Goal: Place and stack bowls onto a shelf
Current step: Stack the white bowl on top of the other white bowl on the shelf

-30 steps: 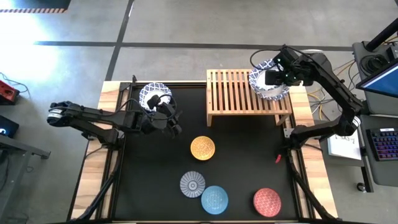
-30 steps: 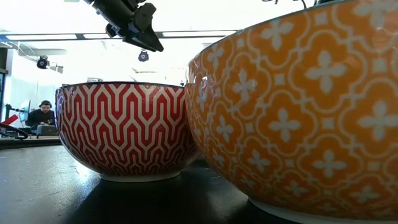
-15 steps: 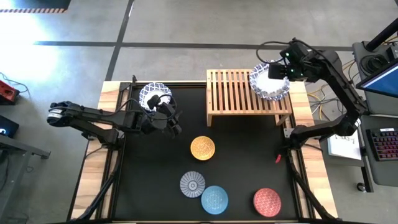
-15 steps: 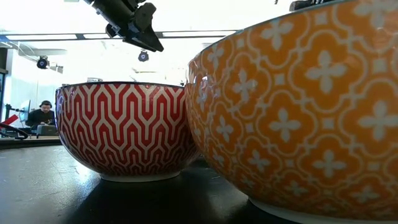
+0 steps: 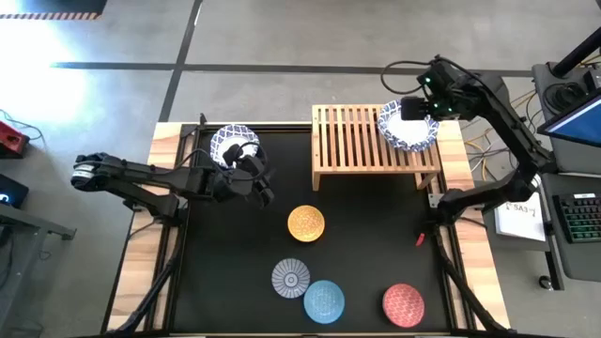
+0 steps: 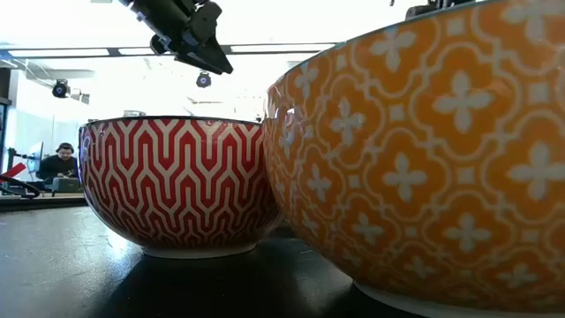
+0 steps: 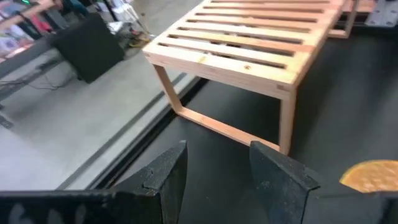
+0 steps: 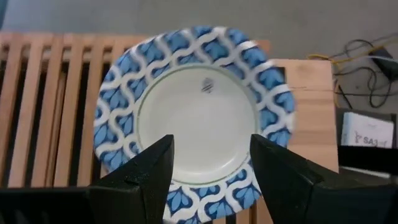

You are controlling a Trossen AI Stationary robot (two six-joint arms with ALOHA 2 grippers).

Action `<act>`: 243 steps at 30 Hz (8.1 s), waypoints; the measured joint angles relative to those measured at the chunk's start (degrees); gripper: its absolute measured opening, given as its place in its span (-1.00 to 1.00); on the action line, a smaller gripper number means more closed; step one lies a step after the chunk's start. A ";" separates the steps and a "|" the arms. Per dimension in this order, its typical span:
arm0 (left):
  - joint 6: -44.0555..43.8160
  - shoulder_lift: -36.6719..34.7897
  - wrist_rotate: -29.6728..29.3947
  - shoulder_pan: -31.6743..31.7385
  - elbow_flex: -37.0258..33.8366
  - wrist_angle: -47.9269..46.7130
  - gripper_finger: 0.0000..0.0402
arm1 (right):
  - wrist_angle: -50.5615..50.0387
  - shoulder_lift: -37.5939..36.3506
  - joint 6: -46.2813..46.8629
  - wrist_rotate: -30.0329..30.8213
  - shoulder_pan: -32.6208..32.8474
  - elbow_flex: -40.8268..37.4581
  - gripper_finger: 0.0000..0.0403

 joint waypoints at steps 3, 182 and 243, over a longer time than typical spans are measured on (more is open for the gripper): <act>-2.14 0.00 2.12 0.00 0.00 -1.57 -0.21 | 0.18 0.87 -4.53 -4.76 0.12 -0.02 0.00; 12.13 27.54 40.68 -28.37 34.75 -3.18 -0.16 | 33.95 21.56 -42.63 -37.15 73.33 -0.31 -0.94; -7.00 26.14 -1.83 -25.35 39.63 -35.70 -0.11 | -0.22 16.95 -24.88 13.49 28.25 13.18 -0.94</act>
